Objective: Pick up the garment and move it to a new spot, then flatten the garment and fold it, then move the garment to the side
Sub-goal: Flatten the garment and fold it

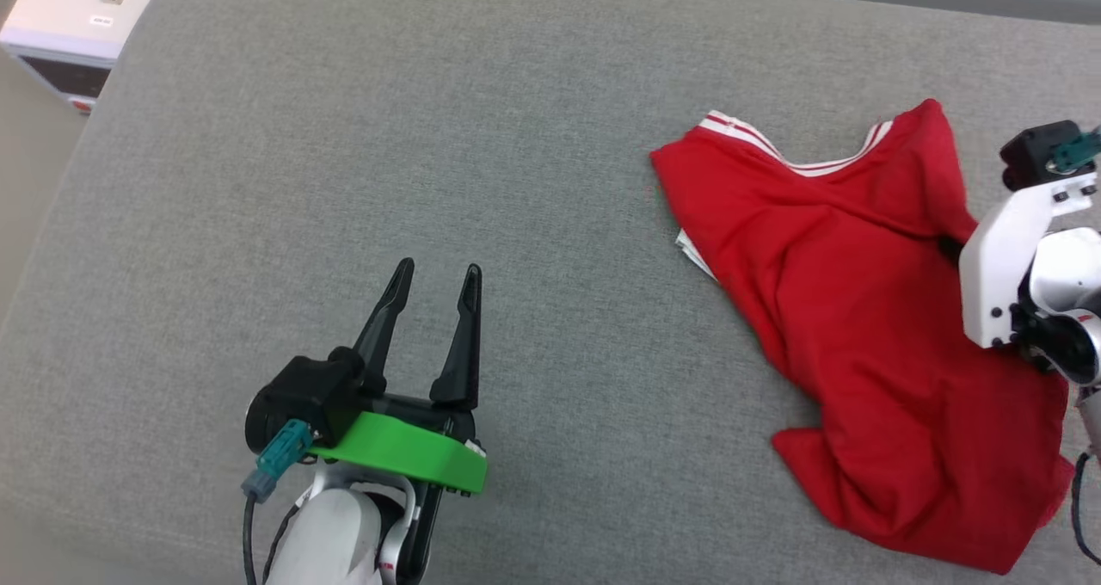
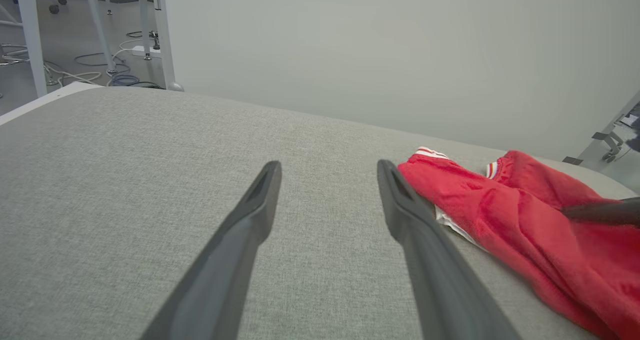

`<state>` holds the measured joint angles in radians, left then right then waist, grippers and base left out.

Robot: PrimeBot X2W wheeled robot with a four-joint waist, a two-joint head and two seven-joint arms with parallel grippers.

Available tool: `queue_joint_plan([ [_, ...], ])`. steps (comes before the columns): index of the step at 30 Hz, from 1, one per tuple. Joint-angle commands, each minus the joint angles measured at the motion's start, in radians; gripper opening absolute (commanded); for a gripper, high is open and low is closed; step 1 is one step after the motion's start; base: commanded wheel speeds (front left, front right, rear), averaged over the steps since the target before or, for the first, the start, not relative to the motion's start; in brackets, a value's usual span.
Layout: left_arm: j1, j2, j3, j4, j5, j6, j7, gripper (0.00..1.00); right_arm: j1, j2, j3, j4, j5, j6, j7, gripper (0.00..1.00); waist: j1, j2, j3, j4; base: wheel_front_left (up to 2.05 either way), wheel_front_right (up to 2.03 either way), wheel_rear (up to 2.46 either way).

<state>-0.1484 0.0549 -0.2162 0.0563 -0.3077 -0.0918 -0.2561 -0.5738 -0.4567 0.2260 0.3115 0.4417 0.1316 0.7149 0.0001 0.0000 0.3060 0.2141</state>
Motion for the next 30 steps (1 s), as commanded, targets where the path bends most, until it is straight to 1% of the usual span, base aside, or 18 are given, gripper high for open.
queue_joint_plan([
  [1, -0.009, -0.005, 0.005, 0.003, 0.004, -0.001, -0.006, 1.0, 0.012, -0.018, -0.004, -0.003, -0.004, -0.001, -0.015, 0.0, -0.0001, 0.0, -0.016, -0.031, 0.0, 0.0, 0.0],
  [6, -0.015, -0.005, 0.009, 0.006, 0.004, -0.003, -0.006, 1.0, 0.038, -0.077, -0.039, 0.013, -0.029, -0.001, -0.058, 0.0, -0.0001, 0.0, -0.019, -0.062, 0.0, 0.0, 0.0],
  [8, -0.018, -0.005, 0.01, 0.009, 0.004, -0.004, -0.006, 1.0, 0.052, -0.091, -0.055, 0.026, -0.044, -0.001, -0.077, 0.0, -0.0001, 0.0, -0.018, -0.07, 0.0, 0.0, 0.0],
  [12, -0.023, -0.005, 0.013, 0.013, 0.002, -0.005, -0.006, 1.0, 0.078, -0.088, -0.094, 0.06, -0.061, -0.001, -0.111, 0.0, -0.0001, 0.0, -0.018, -0.082, 0.0, 0.0, 0.0],
  [15, -0.028, -0.005, 0.015, 0.018, 0.0, -0.006, -0.006, 1.0, 0.09, -0.069, -0.112, 0.081, -0.07, -0.001, -0.147, 0.0, -0.0001, 0.0, -0.018, -0.09, 0.0, 0.0, 0.0],
  [16, -0.029, -0.005, 0.016, 0.02, 0.0, -0.006, -0.006, 1.0, 0.09, -0.063, -0.116, 0.084, -0.073, -0.001, -0.163, 0.51, -0.0001, 0.0, -0.019, -0.093, 0.0, 0.0, 0.0],
  [17, -0.029, -0.005, 0.017, 0.022, 0.0, -0.006, -0.006, 1.0, 0.089, -0.054, -0.122, 0.089, -0.077, -0.001, -0.184, 1.0, -0.0001, 0.0, -0.02, -0.097, 0.0, 0.0, 0.0],
  [20, -0.029, -0.005, 0.022, 0.027, 0.001, -0.006, -0.006, 1.0, 0.086, -0.034, -0.125, 0.098, -0.088, -0.001, -0.239, 1.0, -0.0001, 0.0, -0.029, -0.109, 0.0, 0.0, 0.0],
  [24, -0.029, -0.005, 0.03, 0.035, 0.004, -0.009, -0.006, 1.0, 0.085, -0.008, -0.139, 0.089, -0.093, -0.001, -0.34, 1.0, -0.0001, 0.0, -0.052, -0.128, 0.0, 0.0, 0.0],
  [30, -0.026, -0.005, 0.047, 0.041, -0.013, -0.016, -0.006, 1.0, 0.118, 0.034, -0.17, 0.016, -0.085, -0.001, -0.564, 1.0, -0.0001, 0.0, -0.103, -0.159, 0.0, 0.0, 0.0],
])
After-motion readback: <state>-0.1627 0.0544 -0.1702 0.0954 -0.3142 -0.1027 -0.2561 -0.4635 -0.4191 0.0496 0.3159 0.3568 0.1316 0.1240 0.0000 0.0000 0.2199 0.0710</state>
